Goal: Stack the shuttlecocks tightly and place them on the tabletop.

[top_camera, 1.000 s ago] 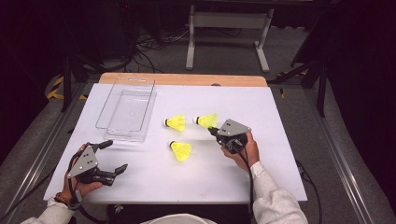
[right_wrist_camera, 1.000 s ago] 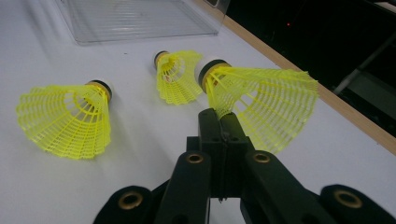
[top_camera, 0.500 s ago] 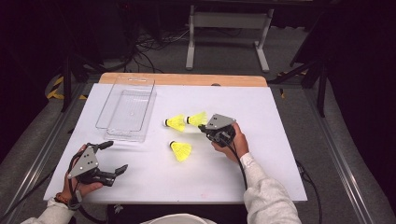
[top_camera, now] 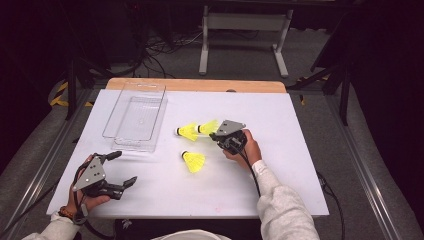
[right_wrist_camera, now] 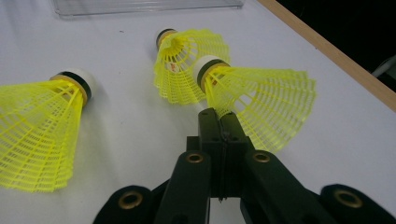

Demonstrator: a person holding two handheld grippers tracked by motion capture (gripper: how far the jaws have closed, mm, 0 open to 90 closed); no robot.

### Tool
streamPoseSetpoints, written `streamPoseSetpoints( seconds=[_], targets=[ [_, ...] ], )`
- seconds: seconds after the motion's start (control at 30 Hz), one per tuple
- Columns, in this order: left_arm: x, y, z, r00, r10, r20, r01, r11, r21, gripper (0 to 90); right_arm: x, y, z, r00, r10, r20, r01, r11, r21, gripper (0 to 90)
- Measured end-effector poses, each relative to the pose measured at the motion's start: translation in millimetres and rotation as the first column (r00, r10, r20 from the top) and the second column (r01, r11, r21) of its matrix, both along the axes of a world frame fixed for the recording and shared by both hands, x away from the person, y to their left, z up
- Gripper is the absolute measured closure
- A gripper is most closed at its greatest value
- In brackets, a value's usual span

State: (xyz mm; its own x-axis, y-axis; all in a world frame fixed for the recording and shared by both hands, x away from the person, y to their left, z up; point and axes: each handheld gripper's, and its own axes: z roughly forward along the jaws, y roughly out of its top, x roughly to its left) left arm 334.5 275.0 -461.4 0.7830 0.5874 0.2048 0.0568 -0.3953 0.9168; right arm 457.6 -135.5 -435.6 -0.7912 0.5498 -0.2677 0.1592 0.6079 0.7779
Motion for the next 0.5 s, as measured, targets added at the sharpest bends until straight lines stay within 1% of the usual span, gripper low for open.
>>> streamPoseSetpoints(
  seconds=[0.2,0.5],
  targets=[
    [-0.2,0.2,0.1,1.0000,-0.002,0.000,0.002,1.0000,-0.002,6.2,6.9,6.4,-5.0,0.9995,0.014,-0.027,-0.014,1.000,0.004,90.0],
    [0.4,-1.4,-0.7,0.9999,-0.014,-0.005,0.014,0.9999,0.000,6.4,9.7,18.4,-10.4,0.9984,0.037,-0.043,-0.038,0.999,-0.005,90.0]
  ],
)
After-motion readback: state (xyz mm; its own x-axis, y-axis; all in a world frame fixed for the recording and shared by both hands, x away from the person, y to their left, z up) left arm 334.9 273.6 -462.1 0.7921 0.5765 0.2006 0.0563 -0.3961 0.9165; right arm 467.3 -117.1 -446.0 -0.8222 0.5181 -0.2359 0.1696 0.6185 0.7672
